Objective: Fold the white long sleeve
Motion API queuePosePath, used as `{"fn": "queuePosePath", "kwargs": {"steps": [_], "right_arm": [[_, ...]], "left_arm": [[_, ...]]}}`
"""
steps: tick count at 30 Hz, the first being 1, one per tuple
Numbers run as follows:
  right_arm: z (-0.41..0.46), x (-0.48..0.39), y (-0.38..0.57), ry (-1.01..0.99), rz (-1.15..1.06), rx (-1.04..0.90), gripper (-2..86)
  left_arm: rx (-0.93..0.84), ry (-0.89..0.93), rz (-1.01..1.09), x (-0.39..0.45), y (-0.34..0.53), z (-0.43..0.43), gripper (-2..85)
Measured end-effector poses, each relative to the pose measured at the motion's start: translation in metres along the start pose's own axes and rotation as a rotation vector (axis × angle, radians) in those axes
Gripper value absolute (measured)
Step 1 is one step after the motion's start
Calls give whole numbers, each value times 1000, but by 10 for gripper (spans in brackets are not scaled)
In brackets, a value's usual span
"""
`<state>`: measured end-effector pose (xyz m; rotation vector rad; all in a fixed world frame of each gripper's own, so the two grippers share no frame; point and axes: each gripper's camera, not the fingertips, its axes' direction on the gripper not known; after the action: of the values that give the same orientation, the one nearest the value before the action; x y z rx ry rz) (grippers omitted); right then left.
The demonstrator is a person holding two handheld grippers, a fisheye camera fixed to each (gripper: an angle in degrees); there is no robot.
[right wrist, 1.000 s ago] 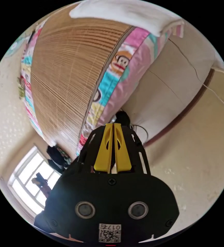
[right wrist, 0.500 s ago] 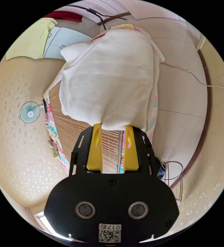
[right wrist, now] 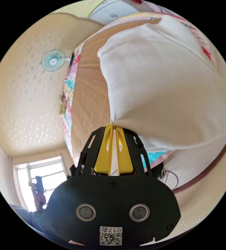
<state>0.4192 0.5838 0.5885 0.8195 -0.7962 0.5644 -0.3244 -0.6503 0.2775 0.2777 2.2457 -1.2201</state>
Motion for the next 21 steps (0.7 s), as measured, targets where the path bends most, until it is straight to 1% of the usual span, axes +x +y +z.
{"fn": "queuePosePath", "kwargs": {"steps": [1, 2, 3, 4, 5, 6, 7, 8, 9, 10, 11, 12, 13, 14, 15, 17, 18, 19, 20, 21], "right_arm": [[17, -10, 10, -67, -19, -82, 17], [25, -15, 14, -94, -29, -129, 17], [40, -25, 23, -120, -52, -223, 17], [51, -38, 32, -113, -89, -303, 17], [55, -44, 37, -108, -120, -342, 17], [56, -59, 45, -109, -204, -361, 18], [44, -72, 51, -144, -299, -311, 21], [36, -77, 52, -150, -331, -271, 23], [17, -82, 50, -118, -356, -171, 30], [-3, -83, 42, -43, -332, -57, 41], [-13, -81, 37, 0, -309, 3, 58], [-31, -75, 24, 73, -255, 110, 94], [-44, -66, 6, 122, -210, 178, 124], [-50, -60, -6, 147, -180, 199, 140], [-56, -48, -28, 194, -127, 220, 137], [-50, -27, -65, 236, -67, 147, 118], [-40, -14, -87, 215, -17, 54, 91], [-34, -5, -105, 162, 16, -27, 54], [-31, -4, -112, 105, 14, -70, 51], [-29, -3, -122, -26, 15, -125, 43]], "left_arm": [[-5, -5, 3, 2, -2, 3, 39], [-13, -19, 9, 7, -7, 9, 39], [-19, -29, 19, 12, -11, 15, 38], [-22, -32, 25, 15, -13, 18, 38], [-28, -39, 35, 20, -16, 23, 38], [-36, -48, 47, 25, -17, 27, 38], [-40, -52, 55, 27, -17, 29, 38], [-41, -65, 68, 31, -15, 31, 38], [-36, -81, 76, 34, -13, 32, 38], [-31, -91, 78, 35, -11, 32, 38], [-16, -106, 76, 37, -8, 30, 37], [0, -117, 64, 37, -4, 28, 37], [6, -124, 57, 38, -3, 27, 36], [19, -141, 45, 38, 0, 25, 35], [33, -161, 44, 40, 3, 23, 34], [51, -180, 47, 43, 6, 21, 35], [62, -174, 52, 45, 7, 20, 36], [66, -167, 55, 46, 7, 20, 37], [71, -154, 60, 48, 7, 21, 39], [71, -146, 58, 49, 6, 22, 41]]}}
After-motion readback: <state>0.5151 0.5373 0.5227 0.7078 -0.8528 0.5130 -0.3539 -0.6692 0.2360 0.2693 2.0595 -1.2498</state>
